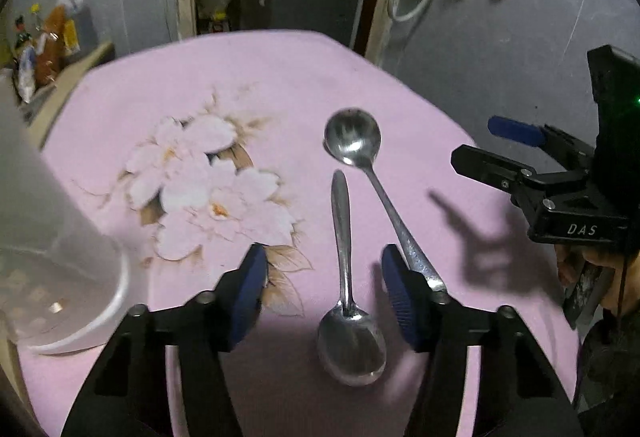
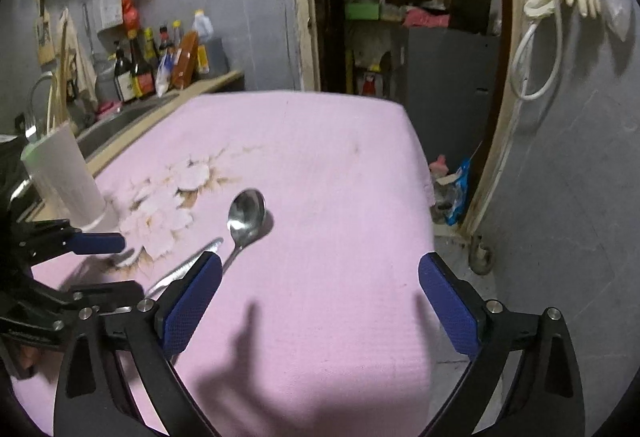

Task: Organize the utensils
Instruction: 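Grasp a metal spoon with the left gripper while the right gripper grasps another spoon, then lift both spoons and carry them toward the white caddy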

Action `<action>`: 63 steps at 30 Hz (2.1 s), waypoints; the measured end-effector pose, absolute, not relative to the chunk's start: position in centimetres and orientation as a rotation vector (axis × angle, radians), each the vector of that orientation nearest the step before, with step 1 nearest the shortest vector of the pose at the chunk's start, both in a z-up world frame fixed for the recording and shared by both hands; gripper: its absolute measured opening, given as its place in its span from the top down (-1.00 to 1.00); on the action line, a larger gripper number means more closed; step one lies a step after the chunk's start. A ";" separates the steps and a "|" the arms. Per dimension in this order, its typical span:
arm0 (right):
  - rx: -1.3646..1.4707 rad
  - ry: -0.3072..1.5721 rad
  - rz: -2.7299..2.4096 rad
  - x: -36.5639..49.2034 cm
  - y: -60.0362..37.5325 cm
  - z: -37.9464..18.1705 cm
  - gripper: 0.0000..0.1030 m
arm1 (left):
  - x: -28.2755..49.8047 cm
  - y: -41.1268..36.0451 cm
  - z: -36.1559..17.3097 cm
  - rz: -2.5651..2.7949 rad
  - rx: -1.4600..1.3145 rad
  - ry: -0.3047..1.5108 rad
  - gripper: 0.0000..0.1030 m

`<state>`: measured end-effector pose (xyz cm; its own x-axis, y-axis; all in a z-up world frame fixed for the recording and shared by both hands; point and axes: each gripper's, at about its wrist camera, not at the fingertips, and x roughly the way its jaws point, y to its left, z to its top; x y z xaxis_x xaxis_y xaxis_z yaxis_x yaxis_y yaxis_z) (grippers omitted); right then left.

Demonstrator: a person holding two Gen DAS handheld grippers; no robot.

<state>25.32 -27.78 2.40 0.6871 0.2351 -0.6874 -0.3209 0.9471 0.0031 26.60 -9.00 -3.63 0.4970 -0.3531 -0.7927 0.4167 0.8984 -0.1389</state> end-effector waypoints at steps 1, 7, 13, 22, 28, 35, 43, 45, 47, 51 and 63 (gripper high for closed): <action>-0.125 0.762 0.321 25.5 -27.7 2.3 -0.87 | 26.8 -9.1 -3.9 -0.470 0.078 0.954 0.16; -0.138 0.791 0.340 26.4 -27.4 1.9 -0.79 | 27.6 -10.8 -4.7 -0.475 0.177 0.997 0.66; -0.132 0.805 0.346 27.0 -27.4 1.8 -0.75 | 28.4 -11.5 -5.2 -0.469 0.200 0.996 0.87; -0.161 0.841 0.389 27.8 -26.1 1.2 -0.46 | 29.2 -9.3 -5.4 -0.305 0.139 0.966 0.88; -0.190 0.876 0.449 28.8 -24.0 0.3 -0.34 | 28.6 -7.8 -4.6 -0.238 0.070 0.954 0.88; -0.210 0.902 0.492 30.5 -22.0 -0.1 0.02 | 28.2 -7.3 -3.8 -0.205 0.027 0.967 0.88; -0.089 0.951 0.544 32.1 -22.8 -0.2 0.23 | 28.6 -7.6 -3.6 -0.259 0.075 1.023 0.87; -0.090 0.951 0.544 31.9 -22.7 -0.3 0.23 | 28.6 -7.8 -3.8 -0.269 0.077 1.041 0.87; -0.104 0.947 0.538 31.8 -22.5 -0.3 0.28 | 28.8 -7.5 -3.8 -0.286 0.048 1.066 0.87; -0.056 0.954 0.526 32.0 -23.3 -0.2 0.82 | 29.0 -6.5 -3.7 -0.315 -0.036 1.084 0.90; -0.016 0.801 0.462 28.1 -23.8 1.7 0.95 | 24.7 -6.1 -1.8 -0.390 -0.074 0.893 0.91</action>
